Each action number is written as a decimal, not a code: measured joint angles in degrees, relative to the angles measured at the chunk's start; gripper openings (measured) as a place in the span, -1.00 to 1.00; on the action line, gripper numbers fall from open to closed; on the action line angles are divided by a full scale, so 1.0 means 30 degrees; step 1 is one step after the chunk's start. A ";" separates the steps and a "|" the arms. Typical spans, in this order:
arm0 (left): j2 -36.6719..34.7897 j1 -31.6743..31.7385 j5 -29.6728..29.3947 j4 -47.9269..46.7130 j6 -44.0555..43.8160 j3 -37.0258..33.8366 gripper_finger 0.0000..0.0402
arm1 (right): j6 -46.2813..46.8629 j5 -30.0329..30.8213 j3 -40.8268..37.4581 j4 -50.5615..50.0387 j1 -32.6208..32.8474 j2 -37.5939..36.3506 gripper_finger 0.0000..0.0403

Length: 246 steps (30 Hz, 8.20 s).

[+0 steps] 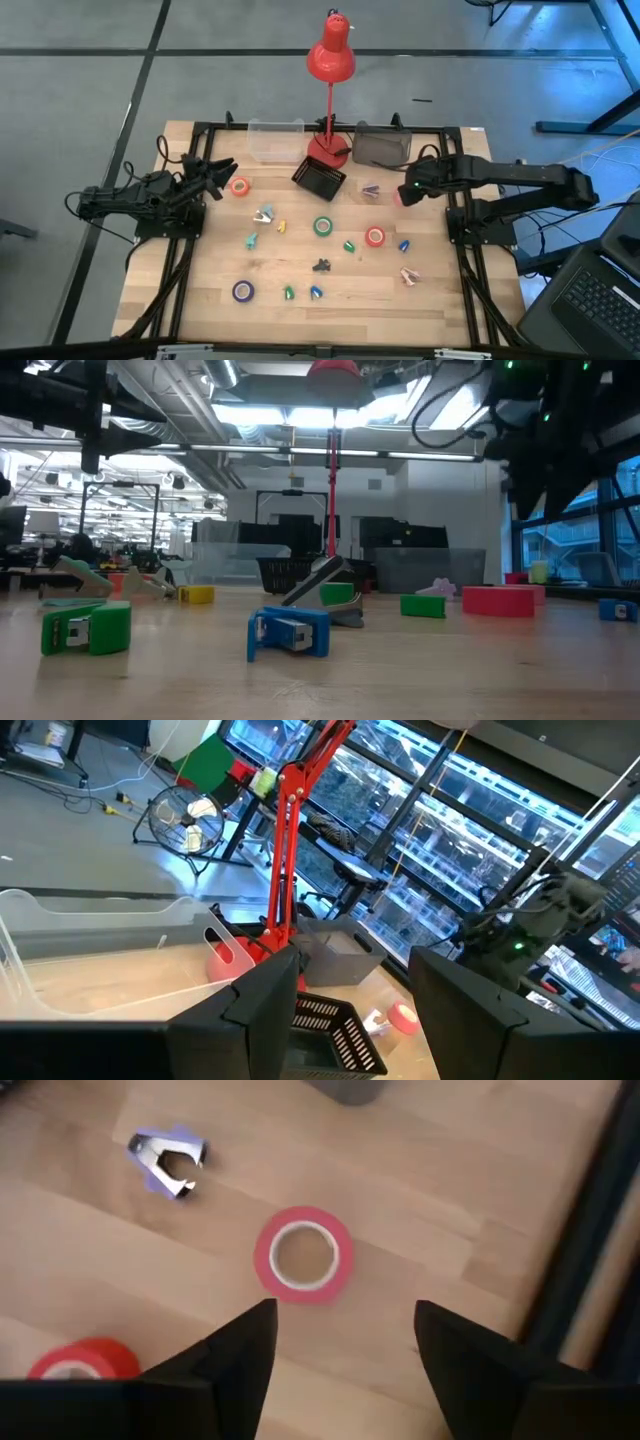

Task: Pick and place Stapler, Stapler remover, tape
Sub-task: Put the pink tape into the gray bin, then put the top light blue staple remover into the transparent bin

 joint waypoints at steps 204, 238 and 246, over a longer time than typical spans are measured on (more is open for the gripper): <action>2.8552 0.2900 1.3293 -0.8575 -0.4939 1.1471 -0.66 | -0.7011 0.2998 1.1949 -0.5612 0.4118 0.3623 -0.05; 3.0166 1.6178 1.3104 -1.2998 1.0760 2.0945 -0.99 | -0.6989 0.3451 1.1949 -0.5492 0.4114 0.3623 -0.05; 3.4288 1.6191 1.3264 -1.4788 1.3045 2.3025 -0.99 | -0.6906 0.3576 1.1949 -0.5464 0.4109 0.3623 -0.05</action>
